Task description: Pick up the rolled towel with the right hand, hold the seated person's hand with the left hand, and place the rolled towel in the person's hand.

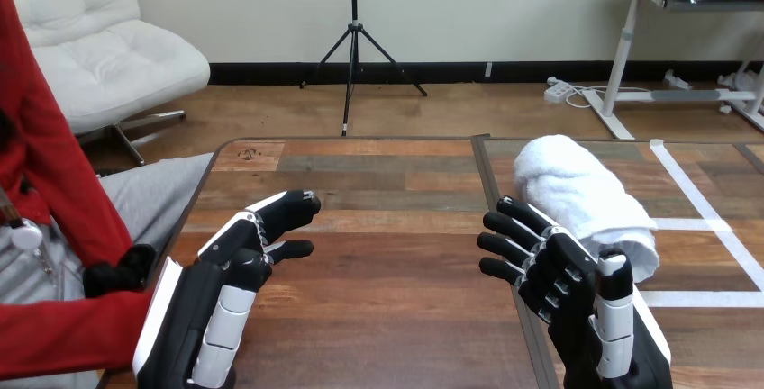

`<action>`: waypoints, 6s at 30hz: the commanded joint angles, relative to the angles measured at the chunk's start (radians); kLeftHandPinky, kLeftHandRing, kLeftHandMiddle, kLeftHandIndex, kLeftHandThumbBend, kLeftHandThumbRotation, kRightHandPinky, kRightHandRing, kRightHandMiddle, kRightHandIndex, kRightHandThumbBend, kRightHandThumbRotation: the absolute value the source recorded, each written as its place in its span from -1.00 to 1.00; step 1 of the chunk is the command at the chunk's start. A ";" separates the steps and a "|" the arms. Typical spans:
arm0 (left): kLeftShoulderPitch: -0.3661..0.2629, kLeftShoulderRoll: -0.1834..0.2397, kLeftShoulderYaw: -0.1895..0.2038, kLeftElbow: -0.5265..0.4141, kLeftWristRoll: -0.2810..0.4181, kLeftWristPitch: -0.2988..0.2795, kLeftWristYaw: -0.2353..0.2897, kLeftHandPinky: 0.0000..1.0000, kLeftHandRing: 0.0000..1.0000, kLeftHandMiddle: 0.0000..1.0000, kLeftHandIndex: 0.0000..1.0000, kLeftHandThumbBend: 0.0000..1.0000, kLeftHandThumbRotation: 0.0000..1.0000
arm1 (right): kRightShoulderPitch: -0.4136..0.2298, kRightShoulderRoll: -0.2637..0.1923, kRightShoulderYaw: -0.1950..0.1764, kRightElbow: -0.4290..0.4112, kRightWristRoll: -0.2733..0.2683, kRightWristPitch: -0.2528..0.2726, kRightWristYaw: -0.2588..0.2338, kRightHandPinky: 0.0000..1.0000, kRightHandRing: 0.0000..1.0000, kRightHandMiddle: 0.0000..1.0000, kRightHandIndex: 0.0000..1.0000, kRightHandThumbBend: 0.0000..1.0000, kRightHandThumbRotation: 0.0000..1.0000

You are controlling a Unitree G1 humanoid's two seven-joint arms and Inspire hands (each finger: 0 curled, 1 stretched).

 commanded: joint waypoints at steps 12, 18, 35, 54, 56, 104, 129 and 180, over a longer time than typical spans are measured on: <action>-0.062 -0.016 0.003 -0.031 0.002 -0.001 0.006 0.47 0.64 0.57 0.50 0.52 1.00 | -0.152 -0.020 -0.002 0.040 -0.020 -0.002 0.007 0.60 0.66 0.71 0.72 0.96 1.00; -0.071 -0.019 -0.001 -0.021 0.007 -0.002 0.007 0.43 0.63 0.56 0.50 0.54 1.00 | -0.256 -0.041 -0.012 0.129 -0.037 0.009 0.015 0.62 0.68 0.71 0.72 0.96 1.00; -0.083 -0.022 -0.004 -0.007 0.005 -0.011 0.004 0.39 0.62 0.55 0.49 0.57 1.00 | -0.559 -0.081 -0.023 0.379 -0.144 0.030 -0.048 0.83 0.81 0.78 0.79 0.93 1.00; -0.076 -0.020 0.004 -0.009 0.003 -0.020 0.008 0.37 0.61 0.55 0.48 0.54 1.00 | -0.919 -0.151 -0.047 0.806 -0.234 -0.021 -0.136 0.73 0.79 0.79 0.82 0.95 1.00; -0.074 -0.021 0.006 -0.010 0.007 -0.020 0.011 0.37 0.61 0.55 0.48 0.55 1.00 | -0.950 -0.159 -0.048 0.854 -0.242 -0.037 -0.145 0.73 0.79 0.79 0.82 0.94 1.00; -0.072 -0.014 0.009 -0.013 0.005 -0.021 0.010 0.35 0.61 0.55 0.48 0.53 1.00 | -1.373 -0.334 0.004 1.343 -0.428 -0.046 -0.376 0.67 0.79 0.81 0.82 0.84 1.00; -0.078 -0.011 0.011 -0.004 0.008 -0.027 0.011 0.33 0.61 0.55 0.48 0.56 1.00 | -1.439 -0.372 0.022 1.409 -0.525 0.038 -0.439 0.65 0.86 0.92 0.93 0.90 0.85; -0.061 -0.010 0.020 -0.046 0.014 0.000 0.024 0.27 0.58 0.54 0.46 0.62 1.00 | -1.360 -0.360 0.089 1.481 -0.607 0.221 -0.415 0.53 0.88 0.96 0.99 1.00 -0.12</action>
